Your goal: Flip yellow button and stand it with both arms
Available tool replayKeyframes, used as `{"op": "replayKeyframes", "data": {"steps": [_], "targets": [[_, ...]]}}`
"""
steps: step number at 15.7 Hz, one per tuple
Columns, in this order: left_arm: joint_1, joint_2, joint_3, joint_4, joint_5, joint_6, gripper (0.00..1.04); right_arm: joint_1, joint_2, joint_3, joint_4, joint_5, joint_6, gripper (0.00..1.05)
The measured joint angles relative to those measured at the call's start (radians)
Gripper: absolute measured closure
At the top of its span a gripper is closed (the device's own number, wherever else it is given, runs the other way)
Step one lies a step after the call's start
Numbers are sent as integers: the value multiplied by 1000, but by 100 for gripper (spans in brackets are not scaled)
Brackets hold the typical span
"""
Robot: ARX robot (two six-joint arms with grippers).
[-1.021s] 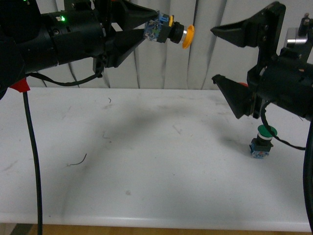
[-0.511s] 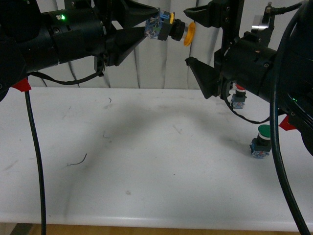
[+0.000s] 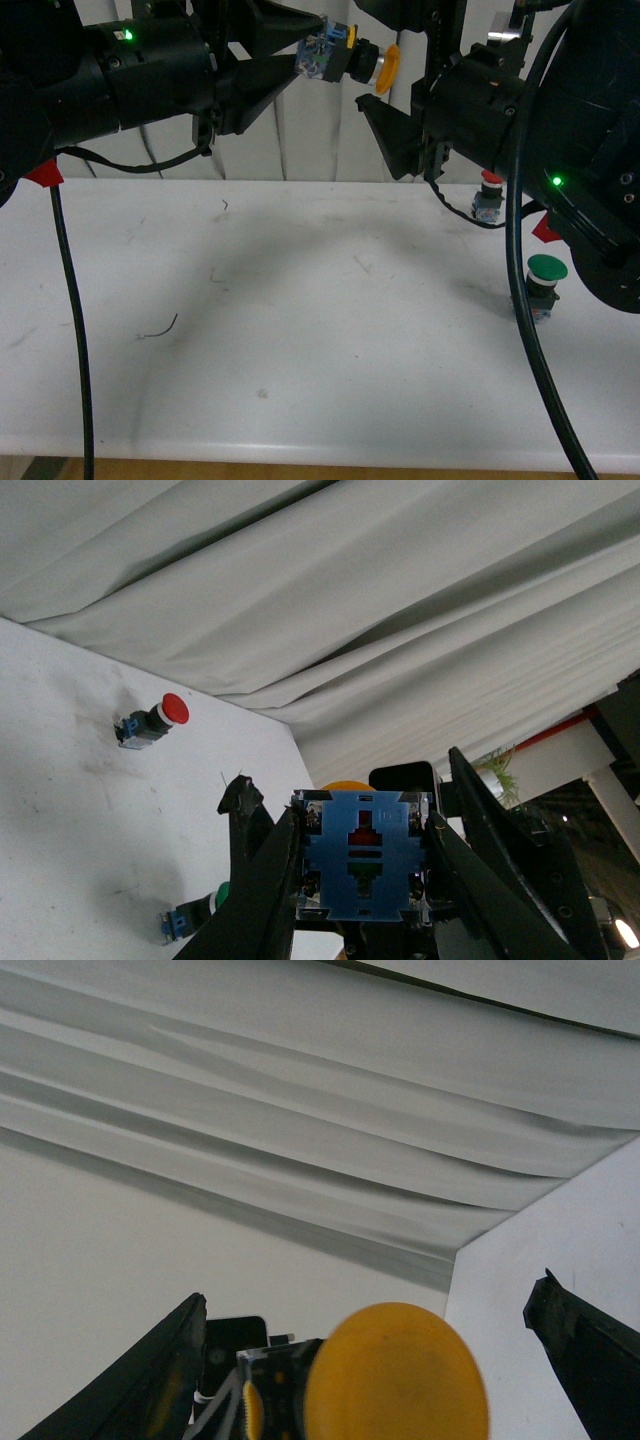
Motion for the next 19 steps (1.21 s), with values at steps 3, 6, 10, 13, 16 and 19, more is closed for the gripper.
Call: {"op": "replayKeyframes", "data": {"steps": [3, 6, 10, 13, 16, 19], "targets": [[4, 0, 0, 3, 1, 0, 75, 0, 11, 0, -2, 3, 3, 7], [5, 10, 0, 5, -1, -3, 75, 13, 11, -1, 1, 11, 6, 62], [6, 14, 0, 16, 1, -26, 75, 12, 11, -1, 5, 11, 25, 68], [10, 19, 0, 29, 11, -31, 63, 12, 11, -1, 4, 11, 23, 68], [11, 21, 0, 49, 13, -35, 35, 12, 13, -1, -2, 13, 13, 68], [26, 36, 13, 60, 18, -61, 5, 13, 14, -2, -3, 13, 8, 68]]}}
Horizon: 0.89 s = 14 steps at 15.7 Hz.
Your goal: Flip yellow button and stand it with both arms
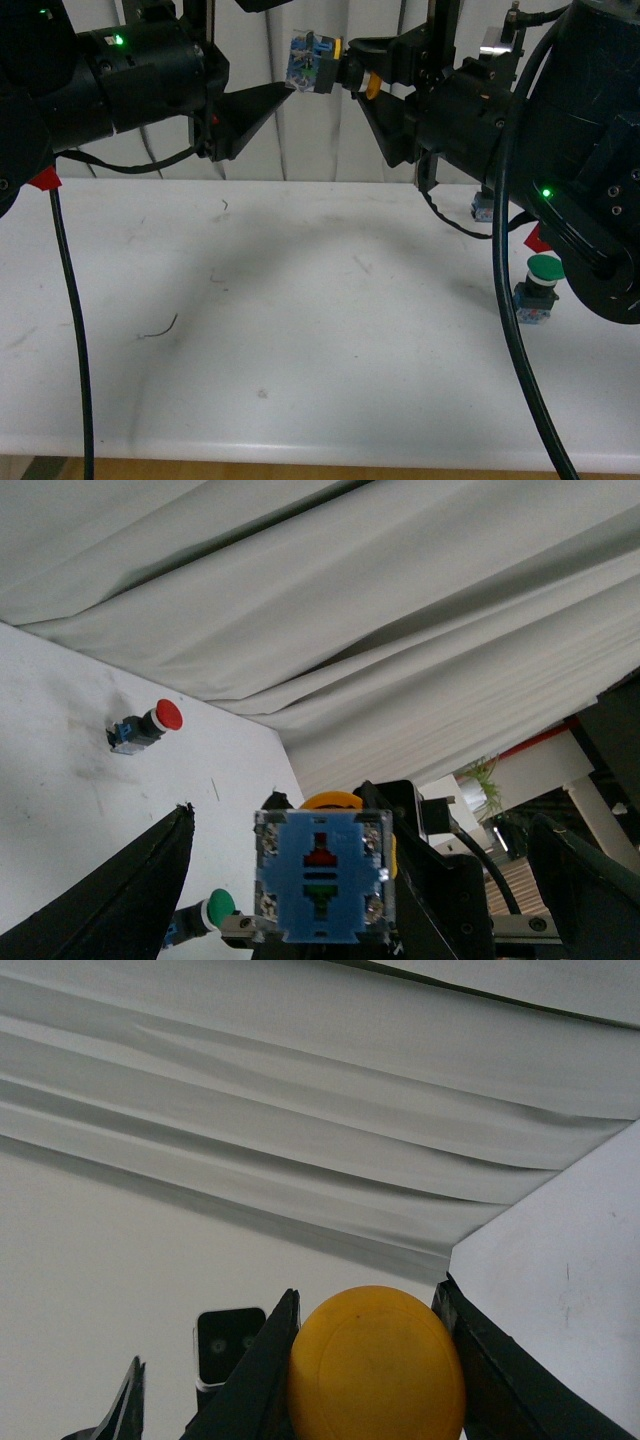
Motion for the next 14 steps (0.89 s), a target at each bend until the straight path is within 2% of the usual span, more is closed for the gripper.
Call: {"op": "replayKeyframes", "data": {"steps": [1, 4, 7, 8, 9, 12, 14], "targets": [[10, 13, 7, -8, 0, -2, 8, 0, 0, 0, 0, 0, 0, 68], [66, 47, 13, -29, -14, -5, 7, -1, 0, 0, 0, 0, -3, 68], [197, 41, 2, -137, -65, 63, 7, -15, -1, -10, 0, -6, -13, 68], [239, 17, -26, -224, -103, 119, 7, -19, -4, -13, 0, -8, -19, 68], [291, -28, -82, -280, -141, 211, 7, -24, -11, -18, -3, -10, -27, 68], [379, -275, -257, -438, -152, 555, 7, -35, -29, -29, 1, -15, -38, 68], [394, -591, -466, -651, -159, 955, 7, -35, -30, -35, 0, -23, -53, 68]]}}
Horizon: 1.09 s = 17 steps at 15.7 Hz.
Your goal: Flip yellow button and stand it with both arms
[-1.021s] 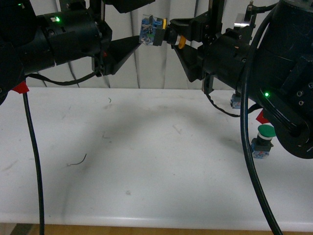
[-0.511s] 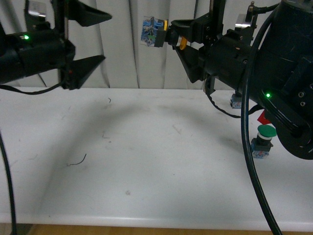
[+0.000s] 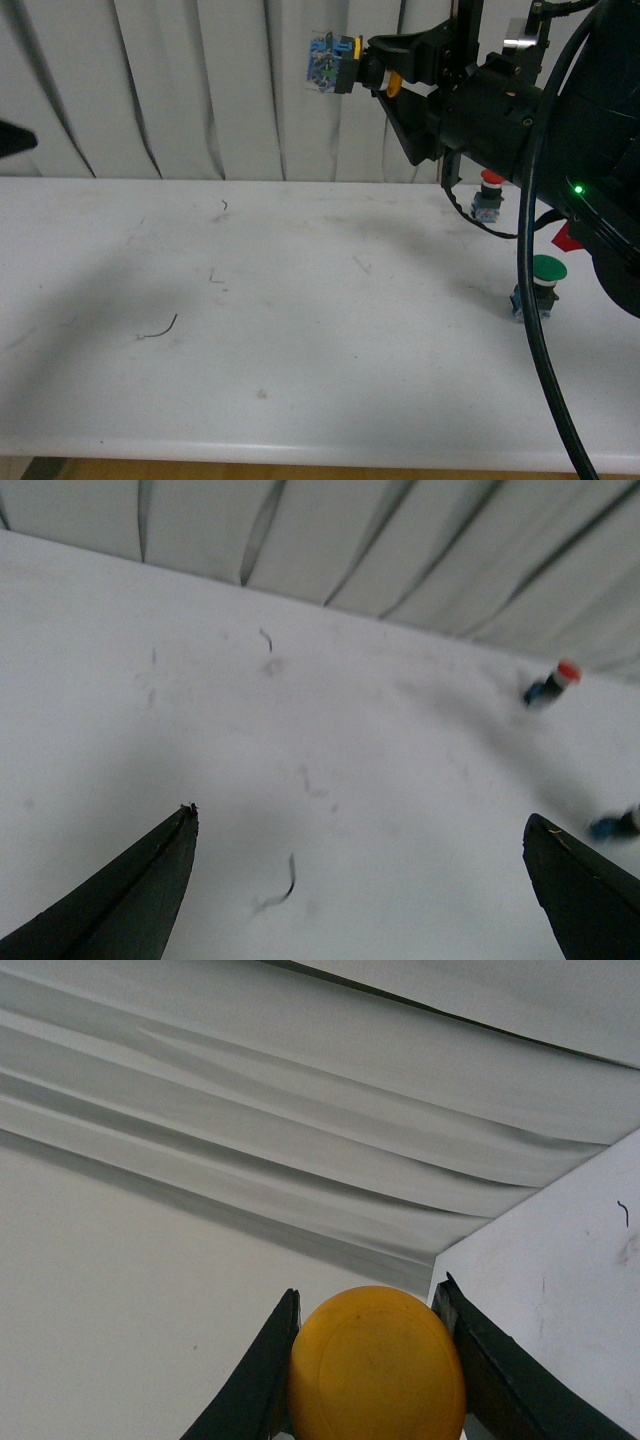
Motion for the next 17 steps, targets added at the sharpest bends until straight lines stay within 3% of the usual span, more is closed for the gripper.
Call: {"op": "replayKeyframes", "data": {"steps": [1, 2, 3, 7, 8, 9, 17], "targets": [[-32, -120, -130, 175, -137, 65, 17, -2, -1, 0, 0, -3, -3, 68], [-45, -254, -214, 200, -237, 105, 26, -3, -2, 0, 0, -4, -7, 68], [-65, -435, -298, 131, -315, 129, 36, -5, -6, 0, -2, -5, -10, 68], [-118, -698, -448, 97, -394, 155, 84, 2, -32, -1, 1, -4, -29, 68], [-167, -747, -483, 74, -462, 155, 100, 2, -32, -1, 0, -4, -30, 68], [-210, -785, -497, 66, -475, 157, 103, 3, -32, -1, 0, -4, -31, 68], [-208, -1037, -608, -72, -488, 159, 103, 8, -33, -2, 0, -6, -36, 68]]}}
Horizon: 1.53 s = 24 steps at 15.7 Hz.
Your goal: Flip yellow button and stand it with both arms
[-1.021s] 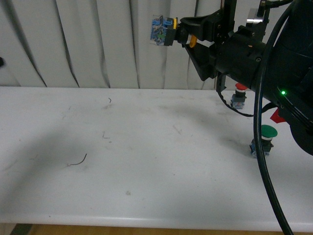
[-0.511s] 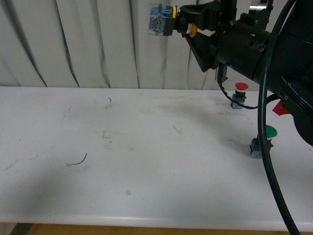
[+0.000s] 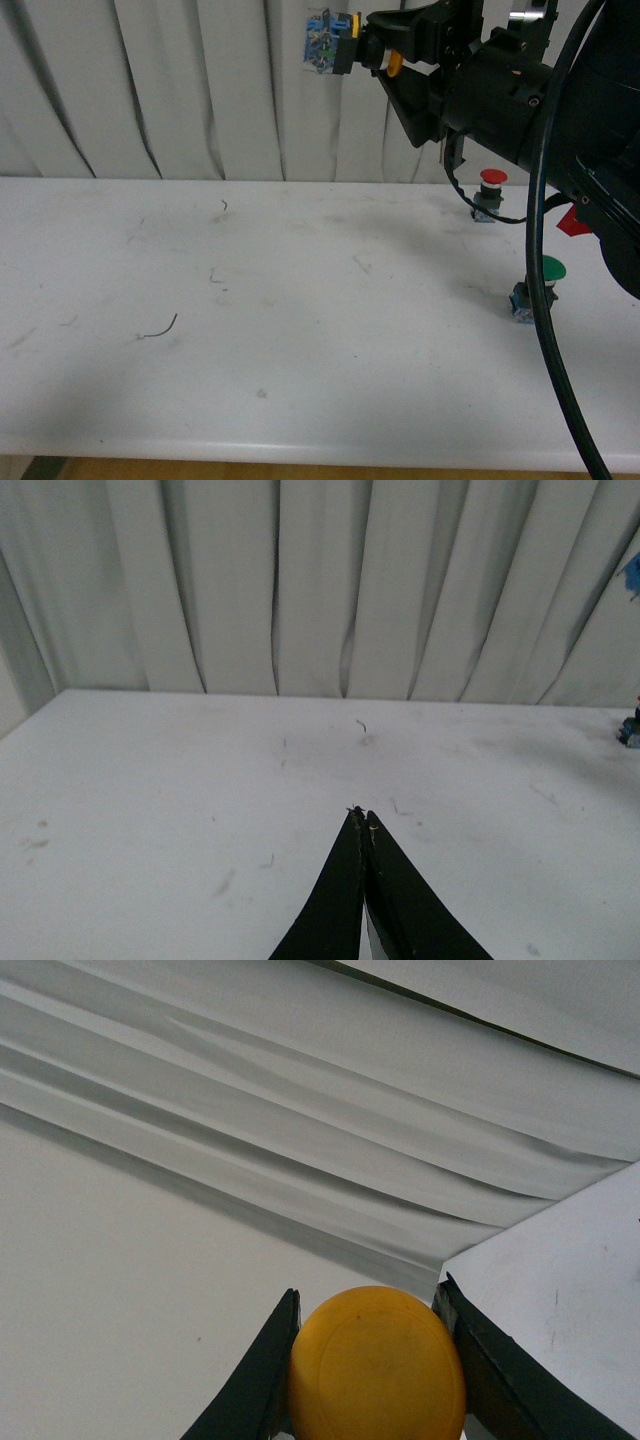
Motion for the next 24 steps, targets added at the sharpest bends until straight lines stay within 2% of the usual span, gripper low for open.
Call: {"op": "replayKeyframes", "data": {"steps": [11, 13, 18, 22, 24], "targets": [[0, -245, 0, -231, 0, 0, 103, 14, 0, -1, -1, 0, -11, 68], [0, -395, 1, -420, 1, 0, 103, 19, 0, -1, -2, 0, -12, 68], [0, -409, 1, -410, -1, 0, 103, 26, 0, 0, -2, 1, -16, 68], [0, -409, 1, -410, 0, 0, 67, 19, -8, 0, -31, 13, -95, 68], [0, -409, 1, -410, 0, 0, 41, -4, -47, 28, -231, 81, -246, 68]]}}
